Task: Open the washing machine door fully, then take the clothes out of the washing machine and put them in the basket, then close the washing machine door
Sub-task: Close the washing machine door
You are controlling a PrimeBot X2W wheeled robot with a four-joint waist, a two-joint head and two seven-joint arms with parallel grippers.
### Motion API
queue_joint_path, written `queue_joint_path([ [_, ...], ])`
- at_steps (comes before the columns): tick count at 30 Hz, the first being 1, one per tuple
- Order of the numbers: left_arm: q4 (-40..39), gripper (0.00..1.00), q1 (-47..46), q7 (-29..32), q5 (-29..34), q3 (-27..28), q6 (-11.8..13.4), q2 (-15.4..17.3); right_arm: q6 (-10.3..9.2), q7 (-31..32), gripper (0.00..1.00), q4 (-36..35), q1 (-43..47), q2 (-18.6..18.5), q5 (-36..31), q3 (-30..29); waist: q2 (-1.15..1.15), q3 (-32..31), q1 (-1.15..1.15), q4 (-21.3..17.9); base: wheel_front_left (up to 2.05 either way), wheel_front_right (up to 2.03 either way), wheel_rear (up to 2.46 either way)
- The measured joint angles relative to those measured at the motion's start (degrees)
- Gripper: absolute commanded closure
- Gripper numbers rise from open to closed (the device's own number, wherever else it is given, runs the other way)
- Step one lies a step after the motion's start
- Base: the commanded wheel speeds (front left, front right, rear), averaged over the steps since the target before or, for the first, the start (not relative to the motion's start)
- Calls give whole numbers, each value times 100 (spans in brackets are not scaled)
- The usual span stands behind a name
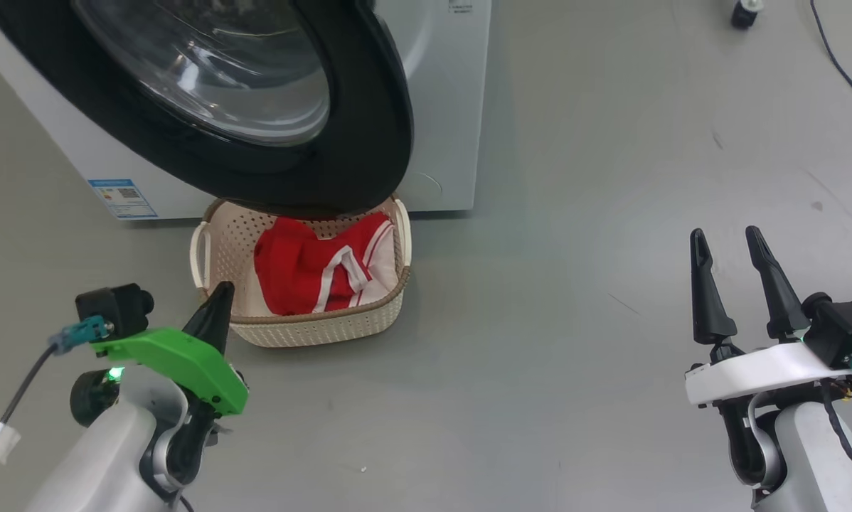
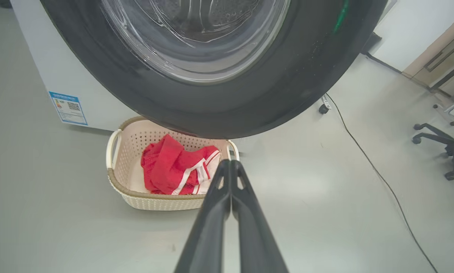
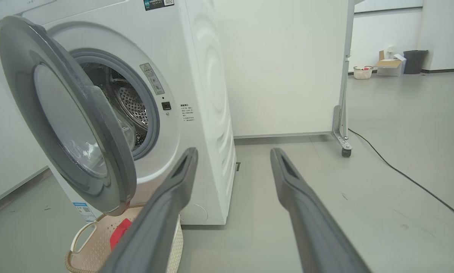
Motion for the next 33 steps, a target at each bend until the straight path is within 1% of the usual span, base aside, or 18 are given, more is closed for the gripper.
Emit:
queue_joint_path([
  [2, -16, 100, 71, -188, 253, -78, 31, 96, 0, 0, 0, 1, 31, 1, 0, 14, 0, -86, 0, 112, 0, 0, 0],
  [4, -43, 100, 188, -349, 369, -134, 88, 96, 0, 0, 0, 0, 53, 4, -1, 30, 0, -170, 0, 215, 0, 0, 0],
  [8, -56, 100, 358, -770, 853, -208, 298, 221, 0, 0, 0, 0, 144, 19, -14, 49, 0, -330, 0, 383, 0, 0, 0],
  [13, -138, 100, 558, -1230, 977, -96, 411, 254, 0, 0, 0, 2, 224, 30, -44, 86, 0, -498, 0, 529, 0, 0, 0],
  [18, -260, 100, 773, -1295, 1137, 130, 521, 259, 0, 0, 0, 13, 297, 74, -44, 81, 0, -650, 0, 617, 0, 0, 0],
  [26, -611, 100, 1078, -1294, 1495, 425, 573, 255, 0, 0, 0, 54, 472, 163, -51, 88, 0, -827, 0, 701, 0, 0, 0],
  [27, -777, 100, 1170, -1294, 1666, 583, 599, 241, 0, 0, 0, 54, 473, 170, -52, 86, 0, -841, 0, 703, 0, 0, 0],
  [29, -881, 100, 1190, -1294, 1723, 686, 601, 227, 0, 0, 0, 54, 473, 170, -52, 85, 0, -845, 0, 704, 0, 0, 0],
  [30, -980, 97, 1199, -1294, 1769, 797, 601, 208, 0, 0, 0, 53, 473, 171, -55, 82, 0, -848, 0, 705, 0, 0, 0],
  [31, -1070, 70, 1206, -1294, 1857, 876, 602, 200, 0, 0, 0, 53, 474, 172, -57, 81, 0, -848, 0, 706, 0, 0, 0],
  [32, -1125, 52, 1216, -1294, 1962, 944, 602, 197, 0, 0, 0, 53, 474, 174, -58, 80, 0, -849, 0, 706, 0, 0, 0],
  [33, -1188, 2, 1252, -1294, 2033, 1020, 602, 182, 0, 0, 0, 53, 476, 176, -58, 79, 0, -849, 0, 706, 0, 0, 0],
])
